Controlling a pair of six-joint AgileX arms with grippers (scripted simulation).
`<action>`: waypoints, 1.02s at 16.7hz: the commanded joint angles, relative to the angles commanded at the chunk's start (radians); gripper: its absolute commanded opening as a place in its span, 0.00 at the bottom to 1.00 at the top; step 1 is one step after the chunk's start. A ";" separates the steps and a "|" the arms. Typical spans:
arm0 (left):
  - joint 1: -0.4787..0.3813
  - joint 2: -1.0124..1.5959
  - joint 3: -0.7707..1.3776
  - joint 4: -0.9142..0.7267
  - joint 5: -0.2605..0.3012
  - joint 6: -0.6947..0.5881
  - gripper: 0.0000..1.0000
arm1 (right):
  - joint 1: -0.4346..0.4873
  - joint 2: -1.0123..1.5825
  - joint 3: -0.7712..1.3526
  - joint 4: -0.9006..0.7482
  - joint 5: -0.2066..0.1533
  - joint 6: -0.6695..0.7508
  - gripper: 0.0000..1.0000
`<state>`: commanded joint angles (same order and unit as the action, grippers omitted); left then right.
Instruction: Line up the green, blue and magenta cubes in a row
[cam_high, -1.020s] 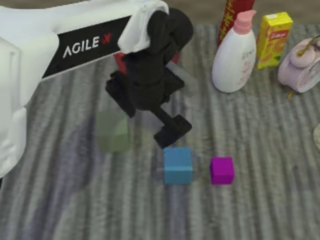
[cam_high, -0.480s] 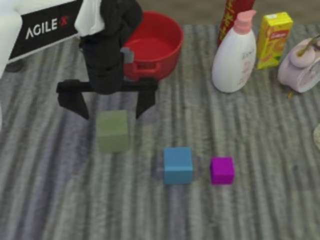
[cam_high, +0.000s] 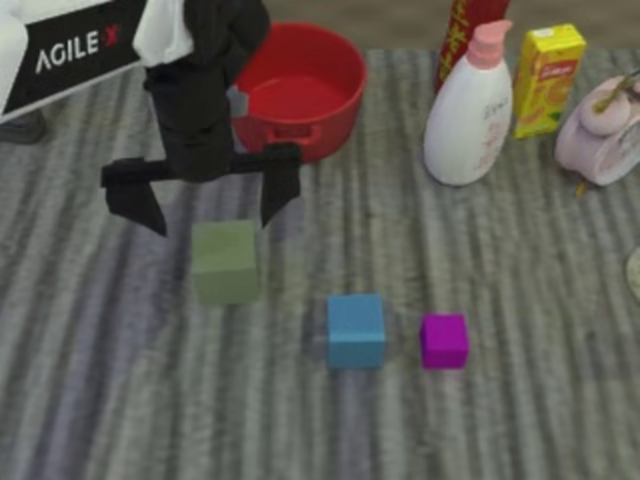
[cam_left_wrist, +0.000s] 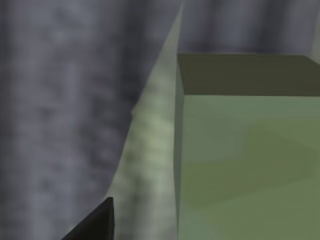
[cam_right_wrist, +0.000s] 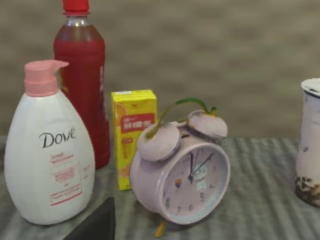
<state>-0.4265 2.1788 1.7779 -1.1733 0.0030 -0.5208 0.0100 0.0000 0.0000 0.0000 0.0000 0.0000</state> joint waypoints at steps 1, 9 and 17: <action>0.001 0.001 -0.002 0.003 0.000 0.000 1.00 | 0.000 0.000 0.000 0.000 0.000 0.000 1.00; 0.006 0.090 -0.162 0.258 0.001 0.001 1.00 | 0.000 0.000 0.000 0.000 0.000 0.000 1.00; 0.007 0.107 -0.190 0.301 0.001 0.001 0.85 | 0.000 0.000 0.000 0.000 0.000 0.000 1.00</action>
<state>-0.4199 2.2859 1.5876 -0.8724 0.0039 -0.5194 0.0100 0.0000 0.0000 0.0000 0.0000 0.0000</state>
